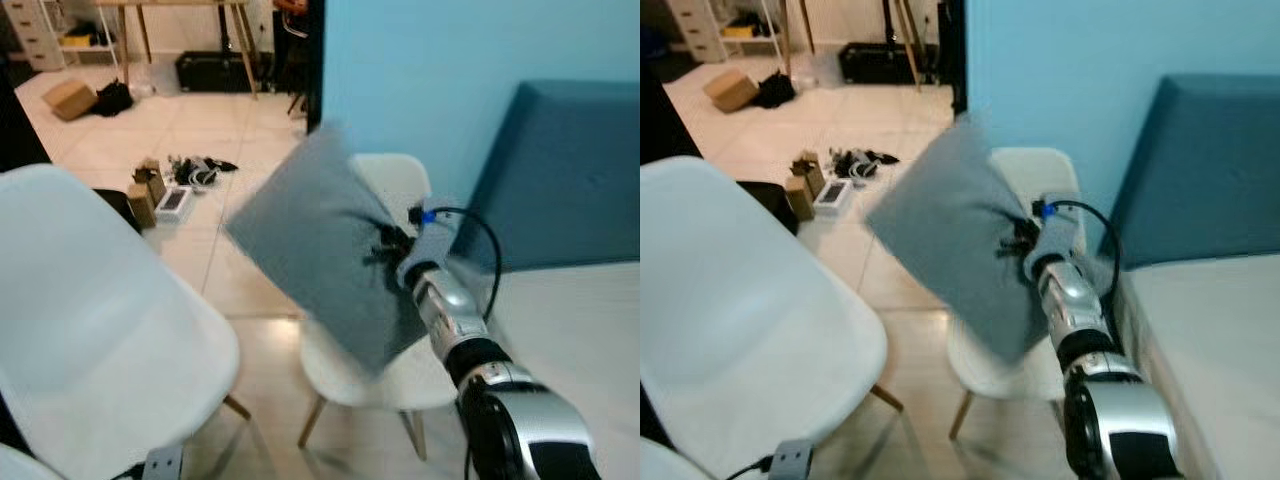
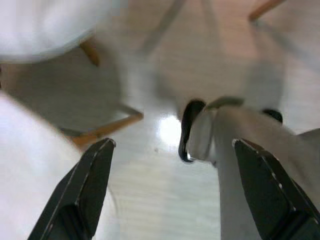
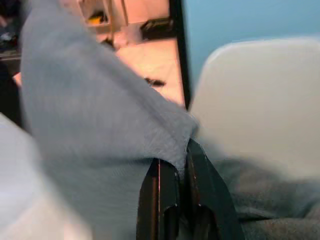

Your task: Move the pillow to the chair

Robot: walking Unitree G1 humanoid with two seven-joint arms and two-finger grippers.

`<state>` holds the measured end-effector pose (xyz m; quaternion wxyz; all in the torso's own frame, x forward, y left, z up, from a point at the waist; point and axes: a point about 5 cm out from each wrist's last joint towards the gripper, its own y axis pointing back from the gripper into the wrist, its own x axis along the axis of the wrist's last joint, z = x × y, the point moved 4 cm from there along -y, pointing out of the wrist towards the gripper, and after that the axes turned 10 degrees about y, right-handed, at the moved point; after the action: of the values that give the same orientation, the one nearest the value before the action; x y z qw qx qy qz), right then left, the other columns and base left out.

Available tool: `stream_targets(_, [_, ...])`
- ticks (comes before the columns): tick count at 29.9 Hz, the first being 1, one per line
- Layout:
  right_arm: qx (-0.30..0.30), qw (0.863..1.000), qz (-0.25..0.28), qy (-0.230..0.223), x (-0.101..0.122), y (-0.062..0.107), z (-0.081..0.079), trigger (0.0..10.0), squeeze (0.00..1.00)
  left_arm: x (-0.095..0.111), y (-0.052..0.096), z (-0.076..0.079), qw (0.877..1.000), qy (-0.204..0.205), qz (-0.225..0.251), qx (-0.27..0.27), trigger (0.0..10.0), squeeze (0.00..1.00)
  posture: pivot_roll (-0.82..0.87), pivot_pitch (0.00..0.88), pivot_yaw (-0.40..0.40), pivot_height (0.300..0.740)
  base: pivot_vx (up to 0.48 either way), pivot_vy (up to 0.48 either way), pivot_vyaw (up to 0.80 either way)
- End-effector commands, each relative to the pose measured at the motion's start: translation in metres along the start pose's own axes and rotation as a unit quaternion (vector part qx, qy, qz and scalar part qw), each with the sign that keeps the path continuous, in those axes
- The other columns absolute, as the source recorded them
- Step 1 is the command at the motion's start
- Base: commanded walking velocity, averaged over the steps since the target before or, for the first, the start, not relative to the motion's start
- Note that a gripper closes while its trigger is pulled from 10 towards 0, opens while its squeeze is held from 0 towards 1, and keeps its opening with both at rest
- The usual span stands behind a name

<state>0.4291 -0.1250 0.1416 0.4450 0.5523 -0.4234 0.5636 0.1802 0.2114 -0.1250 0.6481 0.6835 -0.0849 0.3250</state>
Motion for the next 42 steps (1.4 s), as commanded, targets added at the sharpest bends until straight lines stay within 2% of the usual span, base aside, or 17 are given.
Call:
stream_targets(1, [-0.037, 0.999, 0.019, -0.011, 0.010, 0.002, 0.022, 10.0, 0.00, 0.001, 0.000, 0.004, 1.000, -0.009, -0.001, -0.007, 10.0, 0.00, -0.07, 0.058, 0.012, 0.701, 0.480, 0.000, -0.71])
stream_targets(5, [-0.044, 0.999, 0.015, -0.013, 0.007, 0.003, 0.024, 10.0, 0.00, 0.000, 0.000, 0.005, 1.000, -0.008, -0.002, -0.011, 10.0, 0.00, -0.07, 0.057, 0.011, 0.701, 0.480, 0.000, -0.69])
stream_targets(7, [-0.048, 0.998, 0.017, -0.034, 0.006, 0.004, 0.024, 10.0, 0.00, 0.001, 0.000, 0.007, 1.000, 0.000, -0.001, -0.016, 10.0, 0.00, -0.07, 0.056, 0.013, 0.701, 0.375, 0.000, -0.65])
stream_targets(9, [-0.042, 0.998, 0.015, -0.038, 0.005, 0.003, 0.021, 10.0, 0.00, 0.001, 0.000, 0.006, 1.000, 0.018, 0.002, -0.013, 10.0, 0.00, -0.07, 0.056, 0.013, 0.701, 0.000, 0.000, 0.00])
stream_targets(11, [-0.037, 0.999, 0.012, -0.038, 0.003, 0.003, 0.019, 10.0, 0.00, 0.001, 0.000, 0.006, 1.000, 0.018, 0.003, -0.012, 10.0, 0.00, -0.07, 0.054, 0.012, 0.701, 0.000, 0.000, 0.00])
stream_targets(13, [-0.005, 0.999, 0.003, -0.035, -0.002, 0.002, 0.004, 10.0, 0.00, 0.001, 0.000, 0.005, 1.000, 0.006, 0.001, -0.015, 10.0, 0.00, -0.06, 0.062, 0.012, 0.701, 0.000, -0.234, 0.00])
stream_targets(16, [0.008, 0.999, 0.000, -0.032, -0.005, 0.002, -0.003, 10.0, 0.00, 0.001, 0.000, 0.005, 1.000, -0.001, -0.002, -0.014, 10.0, 0.00, -0.06, 0.065, 0.013, 0.701, 0.000, -0.469, 0.00])
stream_targets(21, [0.041, 0.999, -0.010, 0.007, -0.011, 0.002, -0.019, 10.0, 0.00, -0.002, 0.000, 0.001, 1.000, 0.027, -0.004, -0.002, 10.0, 0.00, -0.06, 0.073, 0.016, 0.701, 0.000, -0.279, 0.00])
stream_targets(28, [0.071, 0.995, -0.017, 0.064, -0.014, 0.002, -0.033, 10.0, 0.00, -0.005, 0.001, -0.001, 1.000, 0.019, -0.008, -0.001, 10.0, 0.00, -0.06, 0.079, 0.017, 0.701, 0.000, 0.000, 0.00])
stream_targets(31, [0.090, 0.990, -0.022, 0.105, -0.014, 0.000, -0.044, 10.0, 0.00, -0.006, 0.001, -0.001, 1.000, 0.020, -0.008, 0.000, 10.0, 0.00, -0.06, 0.081, 0.012, 0.701, 0.000, 0.000, 0.00])
stream_targets(35, [0.110, 0.986, -0.029, 0.126, -0.013, -0.003, -0.056, 10.0, 0.00, -0.006, 0.001, 0.000, 1.000, 0.020, -0.008, 0.000, 10.0, 0.00, -0.06, 0.083, 0.010, 0.701, 0.000, 0.000, 0.00])
stream_targets(37, [0.121, 0.980, -0.025, 0.154, -0.010, -0.004, -0.063, 10.0, 0.00, -0.005, 0.001, 0.000, 1.000, 0.022, -0.007, 0.001, 10.0, 0.00, -0.06, 0.084, 0.008, 0.691, 0.000, 0.000, 0.00])
stream_targets(42, [0.122, 0.974, -0.019, 0.192, -0.006, -0.007, -0.067, 10.0, 0.00, -0.003, 0.000, 0.001, 0.999, 0.033, -0.001, 0.002, 10.0, 0.00, -0.06, 0.089, 0.005, 0.681, 0.000, 0.000, 0.00])
